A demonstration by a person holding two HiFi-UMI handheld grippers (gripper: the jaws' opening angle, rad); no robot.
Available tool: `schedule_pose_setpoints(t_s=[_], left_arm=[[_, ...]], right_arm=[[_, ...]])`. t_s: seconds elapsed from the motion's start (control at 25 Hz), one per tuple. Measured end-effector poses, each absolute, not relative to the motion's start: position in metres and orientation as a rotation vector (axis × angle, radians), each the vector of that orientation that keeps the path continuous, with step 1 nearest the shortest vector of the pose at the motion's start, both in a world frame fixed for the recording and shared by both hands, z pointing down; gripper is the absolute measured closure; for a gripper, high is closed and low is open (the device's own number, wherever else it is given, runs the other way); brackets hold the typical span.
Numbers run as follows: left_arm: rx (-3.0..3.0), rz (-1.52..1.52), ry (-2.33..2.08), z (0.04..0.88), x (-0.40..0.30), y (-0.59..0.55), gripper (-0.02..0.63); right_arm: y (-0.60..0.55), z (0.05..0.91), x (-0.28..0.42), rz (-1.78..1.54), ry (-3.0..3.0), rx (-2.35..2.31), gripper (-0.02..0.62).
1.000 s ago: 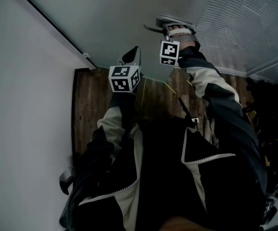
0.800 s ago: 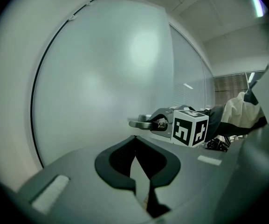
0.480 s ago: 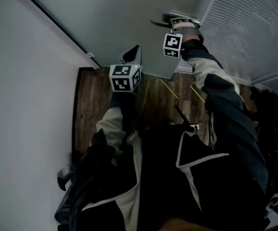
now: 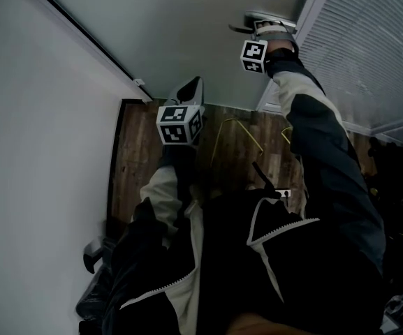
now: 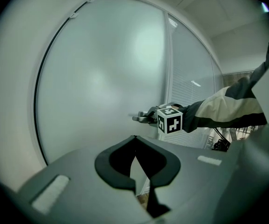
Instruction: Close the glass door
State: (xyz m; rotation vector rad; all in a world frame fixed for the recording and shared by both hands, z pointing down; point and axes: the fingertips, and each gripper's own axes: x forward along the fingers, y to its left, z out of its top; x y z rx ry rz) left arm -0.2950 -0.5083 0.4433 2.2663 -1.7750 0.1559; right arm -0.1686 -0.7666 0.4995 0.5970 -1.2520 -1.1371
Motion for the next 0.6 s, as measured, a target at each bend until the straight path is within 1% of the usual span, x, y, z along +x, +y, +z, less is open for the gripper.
schedule_pose_setpoints(t_s=[0.2, 0.6], left_arm=[[2.232, 0.177, -1.814, 0.449, -0.311, -0.498, 0.601], [2.209, 0.210, -1.845, 0.454, -0.313, -0.491, 0.601]], right_arm=[[-0.784, 0.502, -0.177, -1.135, -1.245, 0.593, 0.445], [-0.804, 0.506, -0.174, -1.118, -1.271, 0.622, 0.440]])
